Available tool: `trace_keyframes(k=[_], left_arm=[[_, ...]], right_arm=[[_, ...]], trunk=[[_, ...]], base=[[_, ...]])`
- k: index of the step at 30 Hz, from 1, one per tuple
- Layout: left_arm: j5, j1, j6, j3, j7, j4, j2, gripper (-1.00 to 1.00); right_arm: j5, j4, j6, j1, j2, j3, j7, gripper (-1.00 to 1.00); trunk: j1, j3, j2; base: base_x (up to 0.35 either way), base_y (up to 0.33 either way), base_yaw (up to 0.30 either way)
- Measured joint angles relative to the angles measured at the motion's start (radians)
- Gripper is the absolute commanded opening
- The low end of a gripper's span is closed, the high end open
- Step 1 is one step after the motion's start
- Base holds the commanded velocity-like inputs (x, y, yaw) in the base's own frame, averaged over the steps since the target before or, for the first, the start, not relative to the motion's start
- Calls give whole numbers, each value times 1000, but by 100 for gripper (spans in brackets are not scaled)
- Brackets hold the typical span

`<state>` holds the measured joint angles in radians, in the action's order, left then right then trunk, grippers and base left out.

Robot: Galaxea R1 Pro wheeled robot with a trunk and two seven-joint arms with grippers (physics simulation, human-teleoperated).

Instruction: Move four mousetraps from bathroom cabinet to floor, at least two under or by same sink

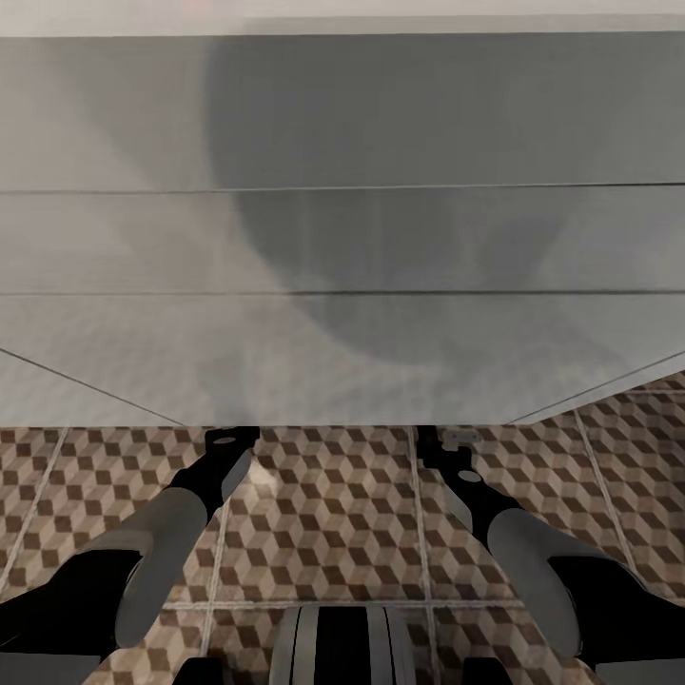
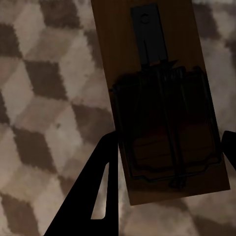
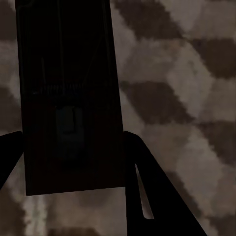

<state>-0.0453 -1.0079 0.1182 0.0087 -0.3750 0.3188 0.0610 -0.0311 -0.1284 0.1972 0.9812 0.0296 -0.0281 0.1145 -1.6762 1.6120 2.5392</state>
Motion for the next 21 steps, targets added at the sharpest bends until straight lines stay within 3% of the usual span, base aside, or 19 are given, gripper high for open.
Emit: trace_keyframes(k=[21], left_arm=[[0, 0, -1, 0, 2, -16, 0, -100]], right_arm=[[4, 1, -8, 0, 1, -1, 1, -100]], trunk=[[0, 0, 0]], base=[[0, 0, 0]])
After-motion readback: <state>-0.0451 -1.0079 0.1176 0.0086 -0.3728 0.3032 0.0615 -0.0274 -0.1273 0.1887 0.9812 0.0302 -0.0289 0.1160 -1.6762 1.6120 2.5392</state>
